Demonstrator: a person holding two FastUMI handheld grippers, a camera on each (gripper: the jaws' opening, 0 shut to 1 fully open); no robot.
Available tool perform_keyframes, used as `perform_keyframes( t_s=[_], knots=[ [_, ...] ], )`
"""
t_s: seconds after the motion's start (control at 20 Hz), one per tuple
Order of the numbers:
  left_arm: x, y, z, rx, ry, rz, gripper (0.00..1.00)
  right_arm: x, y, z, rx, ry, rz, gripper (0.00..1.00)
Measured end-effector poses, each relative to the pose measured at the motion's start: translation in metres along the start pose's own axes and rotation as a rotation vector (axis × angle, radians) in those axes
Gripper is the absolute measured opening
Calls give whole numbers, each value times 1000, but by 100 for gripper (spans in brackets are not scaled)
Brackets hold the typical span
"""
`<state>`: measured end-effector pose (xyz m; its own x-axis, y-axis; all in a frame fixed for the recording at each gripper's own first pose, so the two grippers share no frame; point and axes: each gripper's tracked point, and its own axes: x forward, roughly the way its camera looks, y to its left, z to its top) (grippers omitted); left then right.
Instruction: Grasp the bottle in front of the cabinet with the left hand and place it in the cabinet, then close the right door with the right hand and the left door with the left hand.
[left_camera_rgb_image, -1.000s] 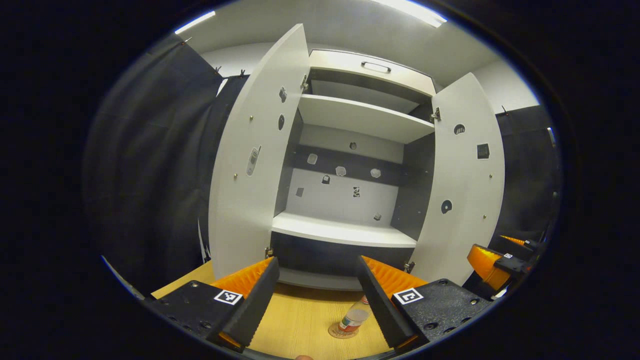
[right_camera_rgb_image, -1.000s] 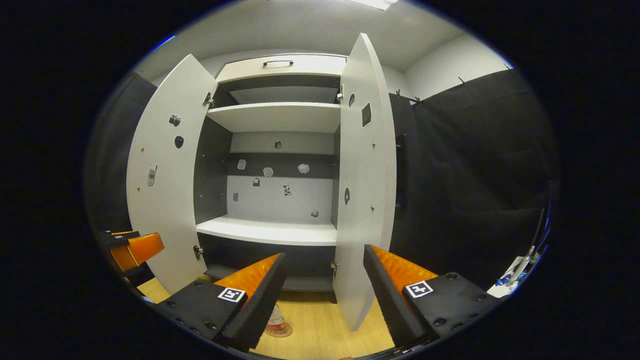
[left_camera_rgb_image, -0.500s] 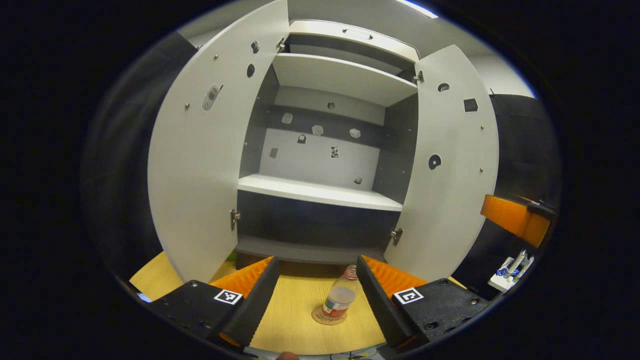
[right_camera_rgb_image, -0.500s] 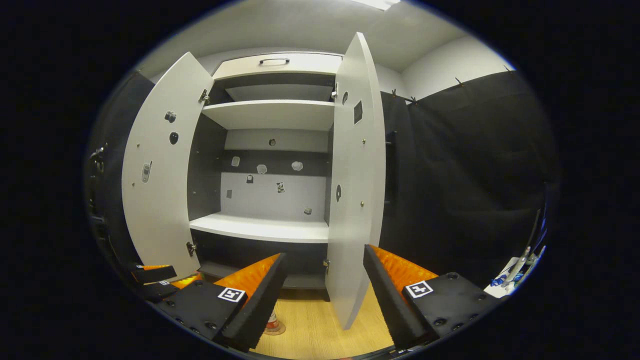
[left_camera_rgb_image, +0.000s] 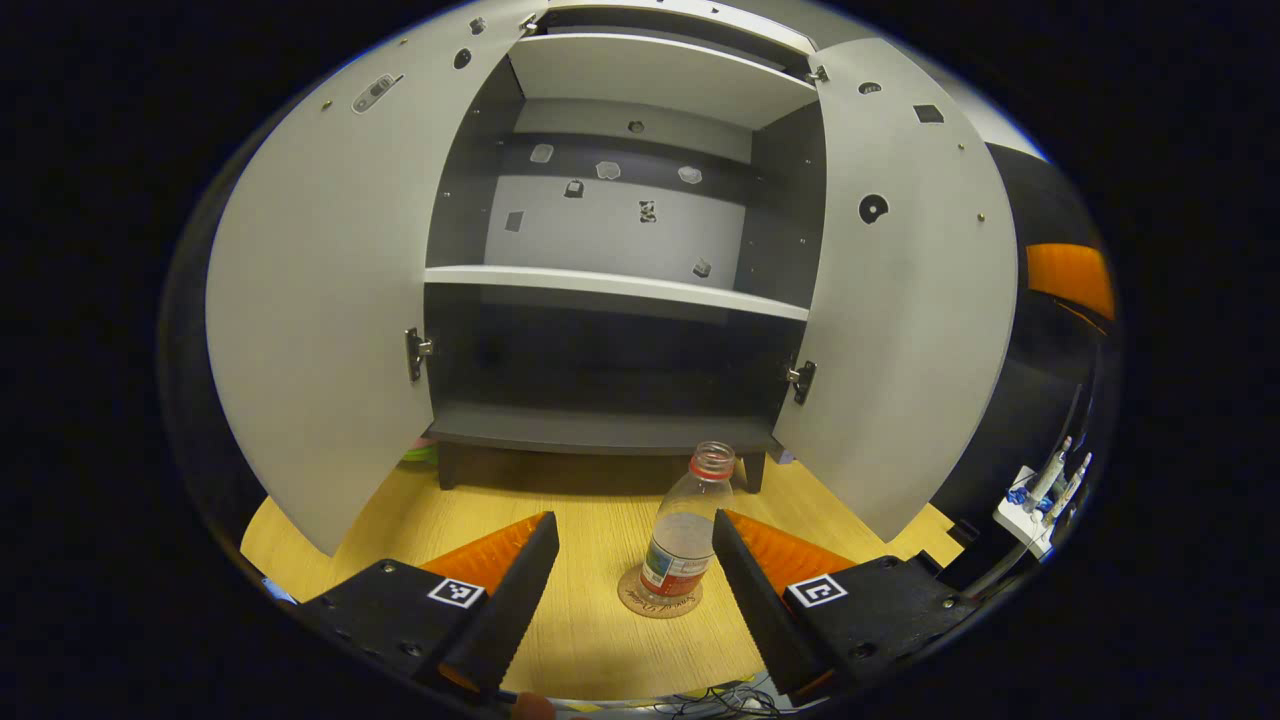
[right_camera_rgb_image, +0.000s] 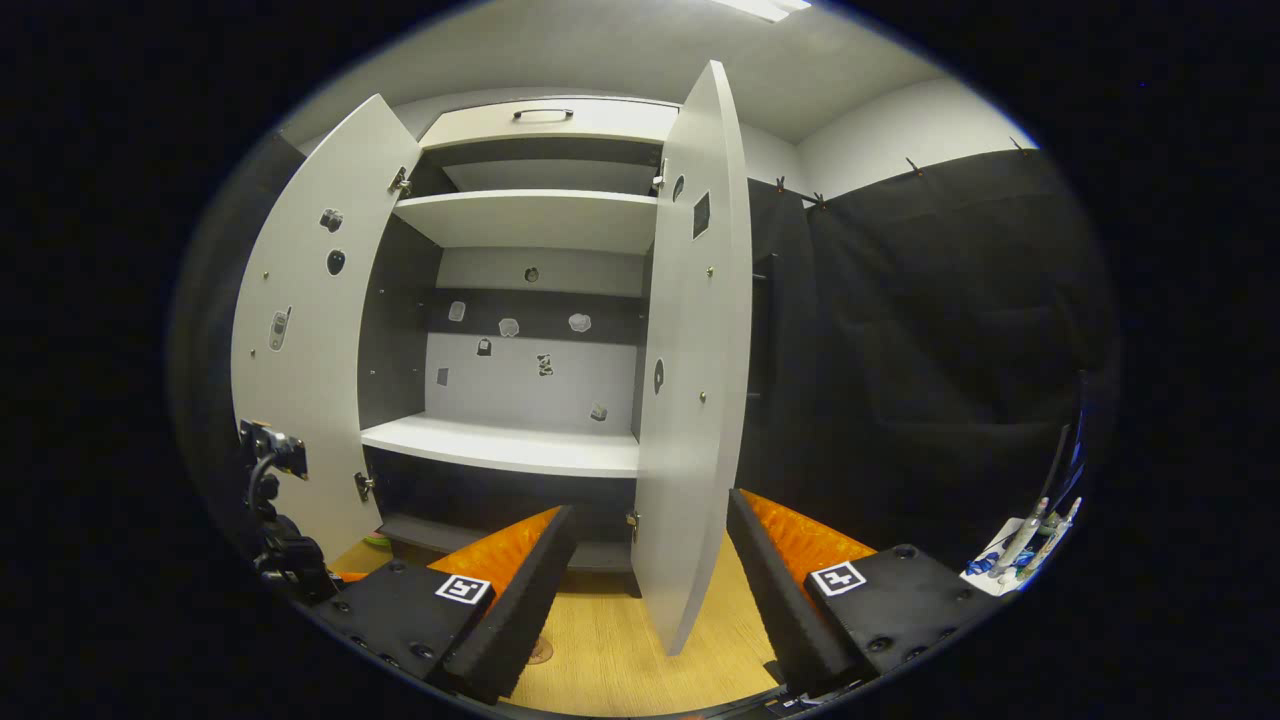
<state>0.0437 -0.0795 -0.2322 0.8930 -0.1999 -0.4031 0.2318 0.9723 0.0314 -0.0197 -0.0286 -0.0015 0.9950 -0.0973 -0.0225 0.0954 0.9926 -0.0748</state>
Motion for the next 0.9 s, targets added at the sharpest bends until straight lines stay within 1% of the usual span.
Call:
perform_keyframes(
  t_s=[0.35,0.6,0.75,0.9],
  knots=[
    [34,-20,-38,21,81,-54,95,4,-20,-5,-10,20,-56,100],
    [58,-32,-55,22,119,-93,95,13,-26,-14,3,47,-76,100],
    [72,-34,-63,33,139,-96,95,17,-29,-16,-8,53,-86,100],
    [83,-39,-63,20,129,-98,95,21,-33,-21,-11,65,-94,100]
  ],
)
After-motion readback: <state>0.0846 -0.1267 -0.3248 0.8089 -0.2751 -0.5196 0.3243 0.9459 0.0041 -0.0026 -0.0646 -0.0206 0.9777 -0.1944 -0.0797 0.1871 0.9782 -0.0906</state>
